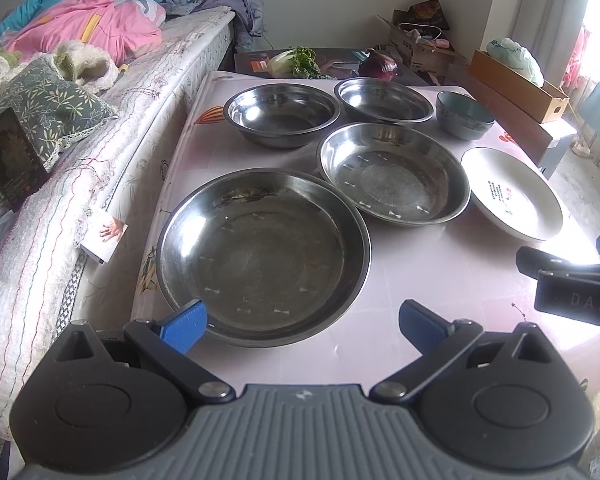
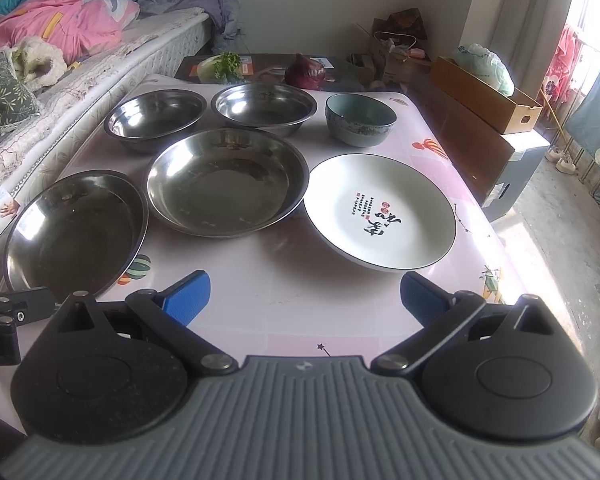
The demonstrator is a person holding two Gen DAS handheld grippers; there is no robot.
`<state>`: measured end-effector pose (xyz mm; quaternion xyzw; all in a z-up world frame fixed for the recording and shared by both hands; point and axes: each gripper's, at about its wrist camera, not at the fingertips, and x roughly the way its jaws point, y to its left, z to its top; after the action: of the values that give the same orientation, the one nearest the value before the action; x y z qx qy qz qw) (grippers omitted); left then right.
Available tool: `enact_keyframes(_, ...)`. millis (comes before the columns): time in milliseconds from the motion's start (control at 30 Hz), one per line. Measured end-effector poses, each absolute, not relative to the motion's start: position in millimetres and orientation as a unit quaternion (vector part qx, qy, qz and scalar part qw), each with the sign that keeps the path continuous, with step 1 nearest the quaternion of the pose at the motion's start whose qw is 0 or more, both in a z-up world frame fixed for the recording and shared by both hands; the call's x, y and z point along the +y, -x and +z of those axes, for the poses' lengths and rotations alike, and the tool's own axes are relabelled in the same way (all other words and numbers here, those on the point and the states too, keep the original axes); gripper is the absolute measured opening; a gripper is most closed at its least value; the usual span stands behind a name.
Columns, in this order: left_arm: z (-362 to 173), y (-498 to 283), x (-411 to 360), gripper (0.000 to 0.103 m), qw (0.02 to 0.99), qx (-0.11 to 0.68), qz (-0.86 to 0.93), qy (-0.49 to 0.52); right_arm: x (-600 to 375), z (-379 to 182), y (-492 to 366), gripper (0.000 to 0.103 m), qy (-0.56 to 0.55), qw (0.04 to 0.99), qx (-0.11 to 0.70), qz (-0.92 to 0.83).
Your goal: Organize plates and bowls
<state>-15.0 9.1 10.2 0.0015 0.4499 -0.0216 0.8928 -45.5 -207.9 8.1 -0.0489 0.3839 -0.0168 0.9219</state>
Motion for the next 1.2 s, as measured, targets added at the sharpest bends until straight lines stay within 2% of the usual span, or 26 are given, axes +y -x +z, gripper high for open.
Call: enact_keyframes(1200, 7.8, 11.9, 14.4, 0.103, 0.891, 0.453, -0.016, 0.002, -202.0, 7.4, 44.0, 0.102, 0.055, 0.92, 0.387, -0.013)
